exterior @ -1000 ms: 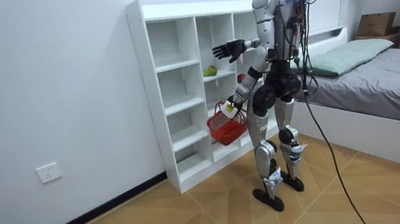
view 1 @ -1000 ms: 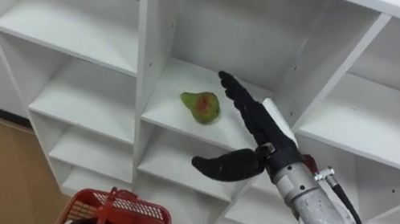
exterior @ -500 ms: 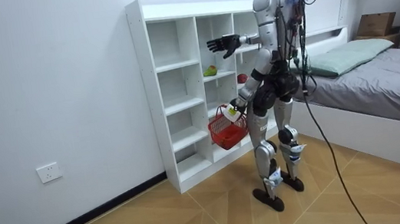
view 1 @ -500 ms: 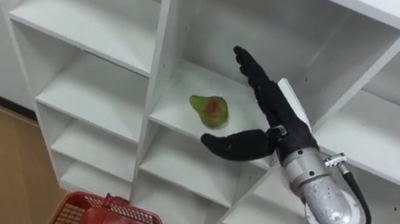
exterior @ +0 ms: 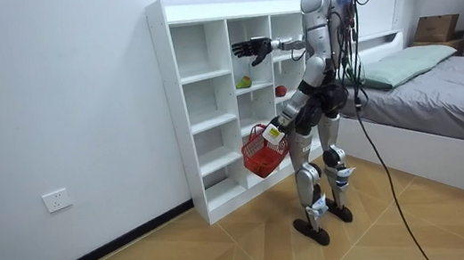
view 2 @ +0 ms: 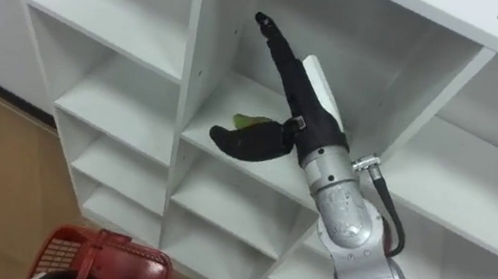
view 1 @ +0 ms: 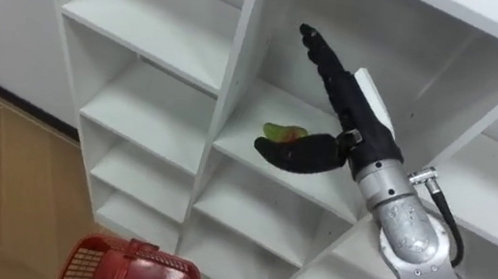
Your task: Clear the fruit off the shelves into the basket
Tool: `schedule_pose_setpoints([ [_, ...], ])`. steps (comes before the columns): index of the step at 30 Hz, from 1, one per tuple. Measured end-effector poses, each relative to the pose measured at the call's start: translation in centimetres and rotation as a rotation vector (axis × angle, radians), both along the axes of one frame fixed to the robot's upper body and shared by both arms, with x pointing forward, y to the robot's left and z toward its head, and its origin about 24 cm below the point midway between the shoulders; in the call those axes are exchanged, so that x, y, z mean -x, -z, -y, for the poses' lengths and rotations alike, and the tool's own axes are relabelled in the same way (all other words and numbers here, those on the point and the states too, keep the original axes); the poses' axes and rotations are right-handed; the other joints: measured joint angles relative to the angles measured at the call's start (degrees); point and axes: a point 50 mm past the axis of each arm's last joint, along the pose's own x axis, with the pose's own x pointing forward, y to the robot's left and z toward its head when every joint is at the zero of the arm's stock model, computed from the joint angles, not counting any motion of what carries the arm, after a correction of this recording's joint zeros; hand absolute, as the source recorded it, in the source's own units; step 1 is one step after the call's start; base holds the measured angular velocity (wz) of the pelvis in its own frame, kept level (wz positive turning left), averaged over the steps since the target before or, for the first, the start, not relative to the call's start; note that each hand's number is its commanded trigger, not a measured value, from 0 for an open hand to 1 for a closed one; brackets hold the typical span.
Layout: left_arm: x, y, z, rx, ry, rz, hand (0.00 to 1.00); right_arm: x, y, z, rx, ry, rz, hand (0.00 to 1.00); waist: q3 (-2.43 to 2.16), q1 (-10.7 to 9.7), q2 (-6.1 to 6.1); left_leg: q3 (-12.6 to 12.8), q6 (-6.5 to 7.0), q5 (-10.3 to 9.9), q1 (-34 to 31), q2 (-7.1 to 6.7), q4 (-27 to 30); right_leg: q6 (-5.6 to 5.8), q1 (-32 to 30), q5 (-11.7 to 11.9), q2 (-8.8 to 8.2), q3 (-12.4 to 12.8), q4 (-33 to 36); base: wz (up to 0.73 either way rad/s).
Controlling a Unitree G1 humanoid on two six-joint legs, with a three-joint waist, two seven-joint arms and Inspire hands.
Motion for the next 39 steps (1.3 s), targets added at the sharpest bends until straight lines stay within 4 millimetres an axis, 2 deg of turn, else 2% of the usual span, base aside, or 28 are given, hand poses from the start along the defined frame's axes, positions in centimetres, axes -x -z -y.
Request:
schedule_pose_setpoints([
  [5,0.1,0.0,-0.3,0.014,-0.014,-0.004,1.00,0.1,0.3,-0.2,0.028,-0.006,-0.004,0.00,0.03,0.98,-0.54,-0.37,-0.14,-0.30,-1.47,0.00,1.15,-0.01,-0.69,0.01,0.17,-0.30,0.01,0.05],
  [10,0.2,0.0,-0.3,0.026,-0.026,-0.007,1.00,0.5,0.7,-1.3,0.042,-0.053,-0.017,0.00,0.00,2.07,-0.58,-0.43,-0.16,-0.30,-1.54,0.04,1.18,-0.01,-0.66,0.01,0.23,-0.42,0.01,0.01],
  [15,0.2,0.0,-0.4,0.030,-0.019,-0.007,1.00,0.4,1.5,-1.0,0.061,-0.042,-0.045,0.00,-0.37,2.29,-1.16,-1.19,-0.20,-0.34,-2.01,-0.04,1.72,-0.01,-0.55,0.01,0.19,-1.31,0.05,0.09],
  [24,0.1,0.0,-0.4,0.030,-0.019,-0.009,1.00,-0.3,1.9,-0.7,0.070,-0.005,-0.054,0.00,-0.08,2.10,-1.69,-1.99,-0.33,-0.32,-2.56,-0.13,2.20,-0.01,-0.64,0.01,0.26,-1.67,0.02,0.03],
  [28,-0.1,-0.1,-0.7,-0.001,0.012,-0.009,1.00,-0.7,2.2,0.5,0.071,0.051,-0.067,0.00,0.12,1.69,-2.15,-3.32,-0.28,-0.27,-3.62,-0.78,2.90,0.05,-0.80,-0.05,-0.02,-2.76,-0.08,0.17],
  [33,0.0,-0.2,-1.0,-0.020,0.023,-0.015,1.00,-2.2,2.2,1.9,0.077,0.127,-0.079,0.00,-0.16,0.78,-2.61,-3.89,-0.14,-0.28,-4.20,-1.03,3.51,0.07,-0.77,-0.06,-0.16,-3.34,-0.04,0.09],
  [39,0.2,-0.2,-1.5,-0.031,0.010,-0.033,1.00,-2.8,2.0,3.9,0.070,0.191,-0.085,0.00,-0.28,0.94,-2.79,-4.29,-0.17,-0.34,-4.50,-0.99,4.03,0.08,-0.69,-0.06,-0.01,-3.28,-0.01,0.04],
])
